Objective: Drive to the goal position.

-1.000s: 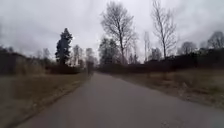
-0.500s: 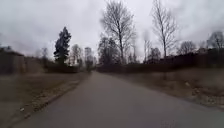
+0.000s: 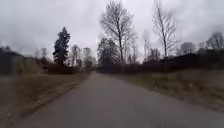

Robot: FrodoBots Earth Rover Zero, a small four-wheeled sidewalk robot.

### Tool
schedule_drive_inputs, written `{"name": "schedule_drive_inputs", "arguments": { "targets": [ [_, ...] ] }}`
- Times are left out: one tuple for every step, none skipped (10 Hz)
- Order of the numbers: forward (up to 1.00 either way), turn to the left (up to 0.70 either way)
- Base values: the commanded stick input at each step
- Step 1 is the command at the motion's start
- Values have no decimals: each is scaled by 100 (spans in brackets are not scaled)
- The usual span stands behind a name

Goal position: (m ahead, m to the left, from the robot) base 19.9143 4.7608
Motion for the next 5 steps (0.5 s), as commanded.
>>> {"name": "schedule_drive_inputs", "arguments": {
  "targets": [
    [70, 0],
    [70, 0],
    [70, 0],
    [70, 0],
    [70, 0]
  ]
}}
